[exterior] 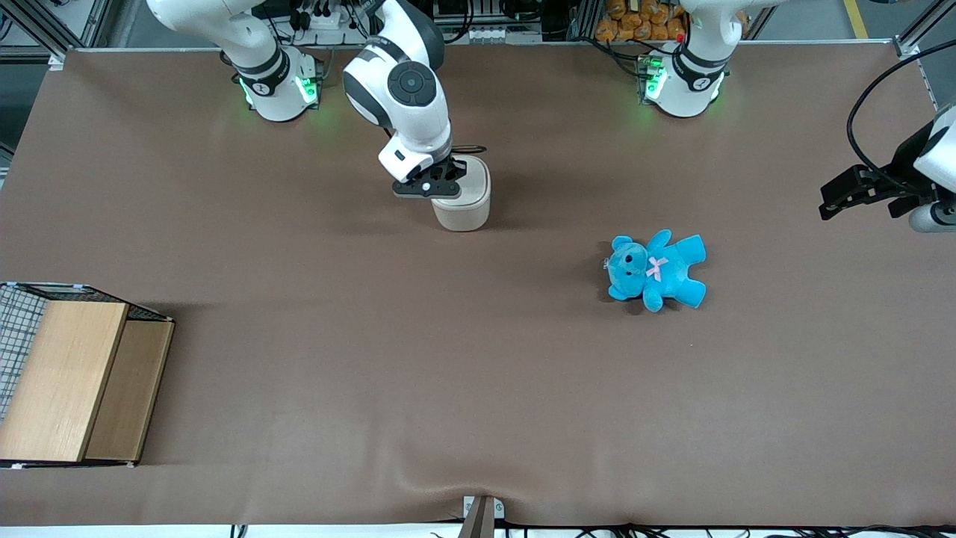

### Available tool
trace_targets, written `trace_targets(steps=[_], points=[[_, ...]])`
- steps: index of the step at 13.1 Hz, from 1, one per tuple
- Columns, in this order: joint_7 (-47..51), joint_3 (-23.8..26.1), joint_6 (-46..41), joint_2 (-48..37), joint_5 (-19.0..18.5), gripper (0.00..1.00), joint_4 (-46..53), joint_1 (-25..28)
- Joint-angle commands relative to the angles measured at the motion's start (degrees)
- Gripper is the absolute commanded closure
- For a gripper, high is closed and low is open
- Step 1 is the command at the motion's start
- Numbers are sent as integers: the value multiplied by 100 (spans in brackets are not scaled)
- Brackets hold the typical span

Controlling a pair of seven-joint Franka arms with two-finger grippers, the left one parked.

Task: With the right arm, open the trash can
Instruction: 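Lift the lid edge upward with the right gripper, flipping it open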

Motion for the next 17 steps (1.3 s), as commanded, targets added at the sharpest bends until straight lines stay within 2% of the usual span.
trace_targets(steps=[1, 9, 10, 12, 15, 17], points=[[32, 18, -593, -69, 36, 100, 312, -30], [312, 9, -1720, -42, 1020, 100, 1631, -65], [478, 9, -1869, -42, 1072, 82, 1832, -74], [646, 0, -2447, -34, 1161, 0, 2211, -223], [577, 18, -2634, -95, 1152, 0, 2501, -574], [559, 18, -3300, -69, 1161, 0, 3001, -995]])
